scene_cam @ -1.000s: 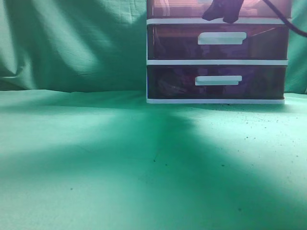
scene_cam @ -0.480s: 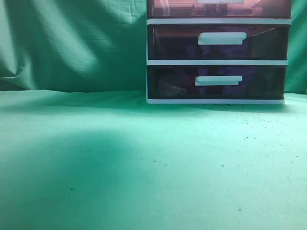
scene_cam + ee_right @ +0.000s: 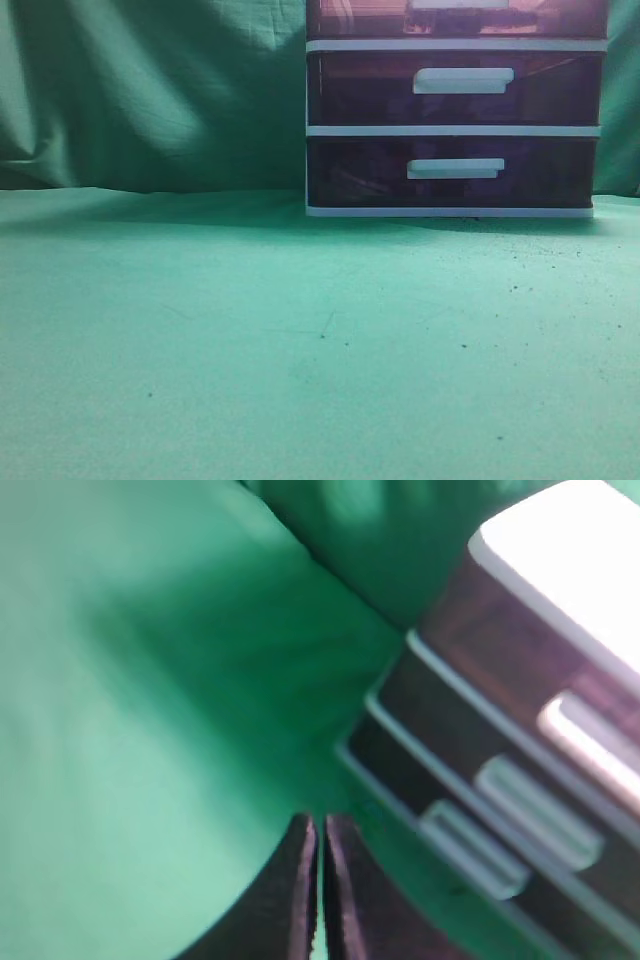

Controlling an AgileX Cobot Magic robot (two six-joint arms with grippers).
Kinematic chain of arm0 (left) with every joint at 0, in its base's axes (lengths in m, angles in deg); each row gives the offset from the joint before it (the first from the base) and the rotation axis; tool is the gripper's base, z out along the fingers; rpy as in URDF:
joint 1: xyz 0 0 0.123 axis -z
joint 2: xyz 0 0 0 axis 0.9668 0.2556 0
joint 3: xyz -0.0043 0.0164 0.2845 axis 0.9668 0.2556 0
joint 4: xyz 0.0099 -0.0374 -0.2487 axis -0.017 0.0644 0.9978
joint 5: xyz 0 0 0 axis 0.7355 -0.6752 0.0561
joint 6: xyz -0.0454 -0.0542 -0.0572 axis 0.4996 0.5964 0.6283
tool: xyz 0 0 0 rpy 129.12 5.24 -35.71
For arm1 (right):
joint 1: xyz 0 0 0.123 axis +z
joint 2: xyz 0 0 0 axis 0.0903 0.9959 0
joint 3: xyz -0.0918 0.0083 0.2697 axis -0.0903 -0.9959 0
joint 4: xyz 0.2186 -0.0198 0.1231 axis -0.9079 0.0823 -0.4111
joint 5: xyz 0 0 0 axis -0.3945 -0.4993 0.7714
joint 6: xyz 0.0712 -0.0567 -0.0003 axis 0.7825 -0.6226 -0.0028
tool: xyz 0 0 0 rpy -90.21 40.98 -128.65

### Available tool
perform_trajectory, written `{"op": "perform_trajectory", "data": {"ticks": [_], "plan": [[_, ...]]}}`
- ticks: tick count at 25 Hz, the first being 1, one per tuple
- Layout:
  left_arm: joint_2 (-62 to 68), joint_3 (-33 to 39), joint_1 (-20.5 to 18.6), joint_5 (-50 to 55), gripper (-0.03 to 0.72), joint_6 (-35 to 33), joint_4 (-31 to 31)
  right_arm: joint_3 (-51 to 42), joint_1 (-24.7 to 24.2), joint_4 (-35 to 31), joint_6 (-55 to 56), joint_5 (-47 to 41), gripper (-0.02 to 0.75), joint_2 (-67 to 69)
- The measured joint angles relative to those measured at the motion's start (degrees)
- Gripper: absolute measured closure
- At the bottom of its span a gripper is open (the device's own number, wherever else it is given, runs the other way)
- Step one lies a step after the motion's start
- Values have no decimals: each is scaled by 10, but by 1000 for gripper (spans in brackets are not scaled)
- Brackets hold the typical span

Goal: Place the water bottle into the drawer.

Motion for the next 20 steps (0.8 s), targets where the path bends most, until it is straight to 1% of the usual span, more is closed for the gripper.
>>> {"op": "perform_trajectory", "data": {"ticks": [2,4,6,9,13,18,20], "plan": [[-49,28,0,5,688,0,5,0,3,-58,36,-37,738,-40],[-94,59,0,6,688,-1,5,0,4,-115,46,-81,738,-81],[-139,86,0,6,688,-2,6,-4,6,-171,22,-116,738,-117],[-181,124,0,-3,688,-4,9,-49,7,-264,-45,-120,738,-178],[-185,170,0,-41,688,-7,4,-142,8,-367,-119,-93,738,-261],[-185,248,0,-148,688,-8,-15,-290,8,-479,-204,-27,738,-365],[-185,285,0,-190,688,-8,-21,-350,8,-510,-236,4,738,-401]]}}
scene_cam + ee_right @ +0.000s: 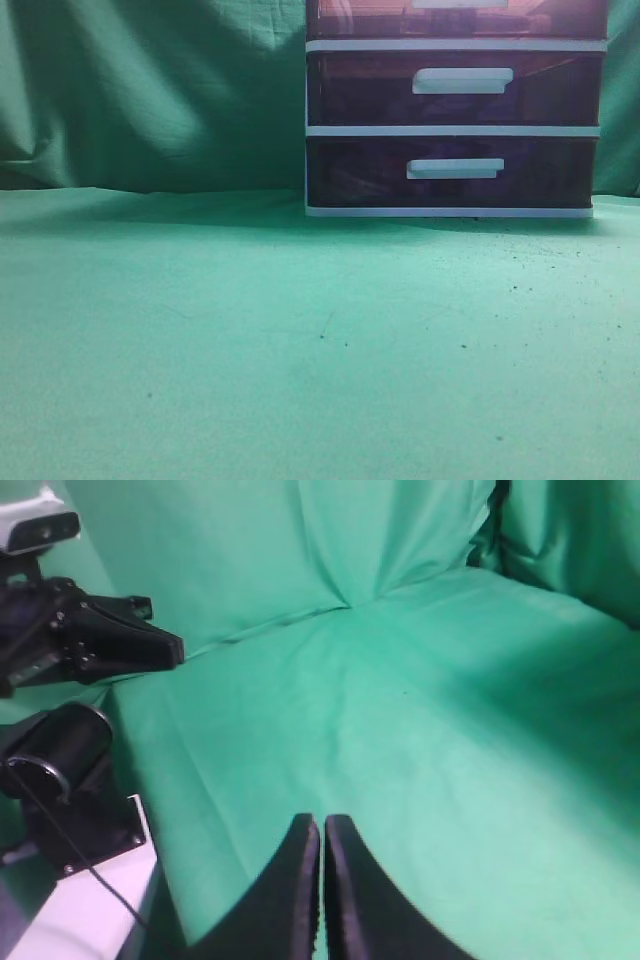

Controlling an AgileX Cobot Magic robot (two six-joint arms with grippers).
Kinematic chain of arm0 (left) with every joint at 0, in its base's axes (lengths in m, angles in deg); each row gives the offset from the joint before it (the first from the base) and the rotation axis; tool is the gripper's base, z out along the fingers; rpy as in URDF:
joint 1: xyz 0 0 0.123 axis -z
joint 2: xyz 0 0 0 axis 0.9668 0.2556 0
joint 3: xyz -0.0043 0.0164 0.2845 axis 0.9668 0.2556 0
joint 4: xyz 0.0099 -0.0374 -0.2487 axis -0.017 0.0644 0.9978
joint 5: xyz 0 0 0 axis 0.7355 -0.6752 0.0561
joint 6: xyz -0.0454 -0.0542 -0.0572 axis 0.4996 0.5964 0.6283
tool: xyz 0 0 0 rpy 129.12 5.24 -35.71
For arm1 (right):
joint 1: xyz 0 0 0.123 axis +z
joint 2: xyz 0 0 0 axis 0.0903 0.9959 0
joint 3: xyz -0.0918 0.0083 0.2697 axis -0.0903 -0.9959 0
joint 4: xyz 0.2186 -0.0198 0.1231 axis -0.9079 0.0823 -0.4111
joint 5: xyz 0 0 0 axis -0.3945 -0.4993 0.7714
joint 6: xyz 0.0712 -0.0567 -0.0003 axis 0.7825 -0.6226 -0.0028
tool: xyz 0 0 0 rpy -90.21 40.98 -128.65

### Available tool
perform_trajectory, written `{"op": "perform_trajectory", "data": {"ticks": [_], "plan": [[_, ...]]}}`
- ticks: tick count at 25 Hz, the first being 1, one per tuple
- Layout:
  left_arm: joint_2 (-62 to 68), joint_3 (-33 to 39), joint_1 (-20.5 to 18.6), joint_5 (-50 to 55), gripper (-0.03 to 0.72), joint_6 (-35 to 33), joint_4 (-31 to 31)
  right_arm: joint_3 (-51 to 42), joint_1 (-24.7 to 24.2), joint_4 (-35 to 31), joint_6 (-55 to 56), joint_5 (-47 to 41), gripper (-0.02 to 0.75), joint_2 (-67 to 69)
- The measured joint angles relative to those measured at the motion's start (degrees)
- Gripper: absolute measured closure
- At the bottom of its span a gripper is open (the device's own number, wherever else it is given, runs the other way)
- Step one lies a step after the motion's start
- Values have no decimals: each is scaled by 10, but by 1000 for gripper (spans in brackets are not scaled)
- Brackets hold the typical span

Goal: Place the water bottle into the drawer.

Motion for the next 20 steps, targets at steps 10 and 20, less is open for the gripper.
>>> {"op": "perform_trajectory", "data": {"ticks": [10,20], "plan": [[0,119,0,-74,688,0,-40,-170,0,-57,-58,140,738,-92],[0,119,0,-83,688,0,-43,-219,0,-59,-171,170,738,-92]]}}
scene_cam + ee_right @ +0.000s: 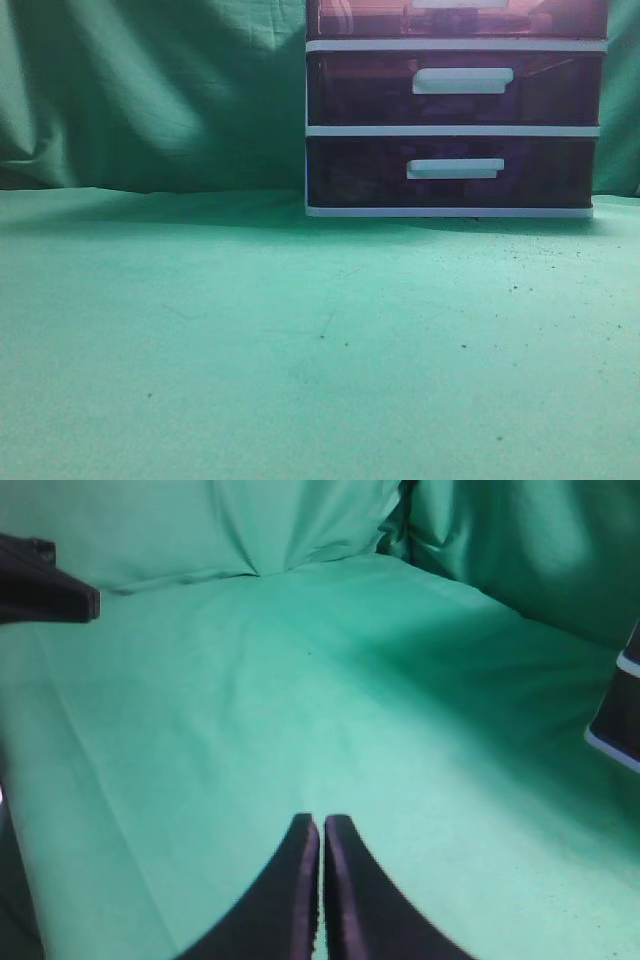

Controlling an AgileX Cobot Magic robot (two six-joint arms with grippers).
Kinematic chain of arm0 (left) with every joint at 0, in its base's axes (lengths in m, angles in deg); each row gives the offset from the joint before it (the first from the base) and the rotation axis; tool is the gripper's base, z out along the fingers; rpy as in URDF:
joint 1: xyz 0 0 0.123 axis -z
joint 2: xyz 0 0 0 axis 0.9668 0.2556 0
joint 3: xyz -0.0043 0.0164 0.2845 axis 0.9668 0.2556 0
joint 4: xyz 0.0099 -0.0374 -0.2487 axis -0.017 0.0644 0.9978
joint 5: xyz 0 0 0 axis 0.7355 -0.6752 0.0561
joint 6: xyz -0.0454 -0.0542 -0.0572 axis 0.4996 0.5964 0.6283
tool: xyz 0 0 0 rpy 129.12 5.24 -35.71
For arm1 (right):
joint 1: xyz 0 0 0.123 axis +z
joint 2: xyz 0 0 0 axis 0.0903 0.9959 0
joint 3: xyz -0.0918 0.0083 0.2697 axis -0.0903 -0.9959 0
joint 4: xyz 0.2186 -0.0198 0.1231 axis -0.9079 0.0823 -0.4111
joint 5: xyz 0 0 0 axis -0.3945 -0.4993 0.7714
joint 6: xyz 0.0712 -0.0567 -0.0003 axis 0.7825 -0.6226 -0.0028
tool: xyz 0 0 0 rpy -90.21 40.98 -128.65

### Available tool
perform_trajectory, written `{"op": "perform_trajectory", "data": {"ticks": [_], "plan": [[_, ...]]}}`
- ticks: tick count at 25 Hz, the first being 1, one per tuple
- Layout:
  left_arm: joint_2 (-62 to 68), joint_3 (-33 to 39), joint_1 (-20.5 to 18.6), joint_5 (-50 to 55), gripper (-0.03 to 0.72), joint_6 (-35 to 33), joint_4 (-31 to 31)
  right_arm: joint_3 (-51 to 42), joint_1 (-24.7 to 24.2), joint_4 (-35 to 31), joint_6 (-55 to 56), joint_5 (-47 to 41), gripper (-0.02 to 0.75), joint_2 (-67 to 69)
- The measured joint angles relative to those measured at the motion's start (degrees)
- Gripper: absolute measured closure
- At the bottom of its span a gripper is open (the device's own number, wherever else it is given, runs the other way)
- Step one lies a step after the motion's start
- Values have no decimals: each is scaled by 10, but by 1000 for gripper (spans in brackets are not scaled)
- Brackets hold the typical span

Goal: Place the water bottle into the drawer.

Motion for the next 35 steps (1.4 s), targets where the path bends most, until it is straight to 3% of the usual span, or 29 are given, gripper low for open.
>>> {"op": "perform_trajectory", "data": {"ticks": [9,15,20,22,30,35], "plan": [[0,0,0,-1,688,0,0,-10,0,-1,-18,-20,738,0],[0,0,0,-2,688,0,0,-32,0,-4,5,93,738,-10],[0,0,0,-2,688,0,0,-65,-74,10,69,126,738,-93],[0,0,0,-2,688,0,0,-75,-127,55,133,105,738,-124],[0,0,0,-2,688,0,0,-81,-340,368,447,-22,738,-215],[0,0,0,-2,688,0,0,-124,-364,437,490,10,738,-219]]}}
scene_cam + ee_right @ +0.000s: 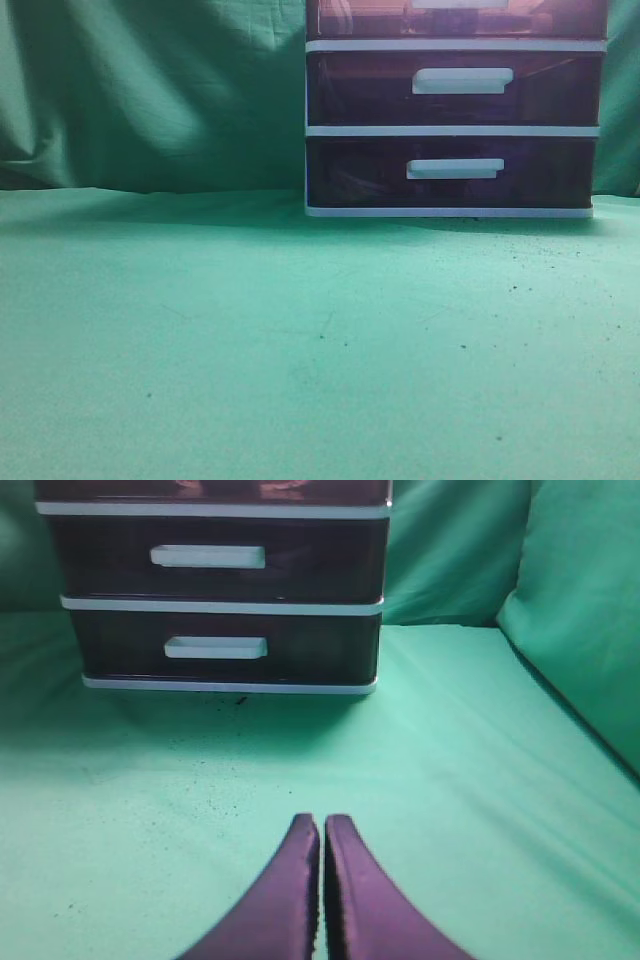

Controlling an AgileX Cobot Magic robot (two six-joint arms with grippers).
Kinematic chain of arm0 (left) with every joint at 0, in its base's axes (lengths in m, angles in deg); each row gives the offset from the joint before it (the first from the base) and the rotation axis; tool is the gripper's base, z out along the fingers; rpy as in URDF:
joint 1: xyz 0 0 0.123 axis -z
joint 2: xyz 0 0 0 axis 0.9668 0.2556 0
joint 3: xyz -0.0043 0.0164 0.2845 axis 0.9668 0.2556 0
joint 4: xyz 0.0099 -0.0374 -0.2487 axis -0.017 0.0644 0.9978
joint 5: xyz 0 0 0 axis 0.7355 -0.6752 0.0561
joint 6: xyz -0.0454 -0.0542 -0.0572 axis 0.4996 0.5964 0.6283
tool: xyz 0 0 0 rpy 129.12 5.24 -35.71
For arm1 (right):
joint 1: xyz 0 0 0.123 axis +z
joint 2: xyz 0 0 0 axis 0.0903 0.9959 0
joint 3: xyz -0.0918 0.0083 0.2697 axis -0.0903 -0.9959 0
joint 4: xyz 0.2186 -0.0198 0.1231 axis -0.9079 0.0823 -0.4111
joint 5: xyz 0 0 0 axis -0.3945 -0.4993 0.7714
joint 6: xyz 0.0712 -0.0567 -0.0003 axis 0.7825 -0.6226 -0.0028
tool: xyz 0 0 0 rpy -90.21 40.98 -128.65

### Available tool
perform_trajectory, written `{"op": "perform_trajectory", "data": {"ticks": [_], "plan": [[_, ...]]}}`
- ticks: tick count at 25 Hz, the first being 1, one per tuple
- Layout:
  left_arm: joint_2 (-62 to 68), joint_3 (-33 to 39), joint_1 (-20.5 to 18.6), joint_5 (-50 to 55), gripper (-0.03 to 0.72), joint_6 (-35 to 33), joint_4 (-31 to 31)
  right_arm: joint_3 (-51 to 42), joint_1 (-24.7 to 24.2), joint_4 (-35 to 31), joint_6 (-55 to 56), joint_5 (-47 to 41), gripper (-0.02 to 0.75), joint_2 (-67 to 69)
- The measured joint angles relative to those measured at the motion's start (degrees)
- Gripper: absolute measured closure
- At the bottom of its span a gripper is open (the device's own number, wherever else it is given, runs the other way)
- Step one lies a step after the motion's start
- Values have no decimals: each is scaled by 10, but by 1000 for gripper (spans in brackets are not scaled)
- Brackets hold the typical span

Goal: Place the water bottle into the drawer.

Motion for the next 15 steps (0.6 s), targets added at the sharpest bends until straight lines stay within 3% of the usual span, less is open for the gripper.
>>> {"op": "perform_trajectory", "data": {"ticks": [5,15], "plan": [[0,0,0,0,688,0,0,-67,0,4,27,73,738,0],[0,0,0,-1,688,0,0,-68,0,13,29,19,738,0]]}}
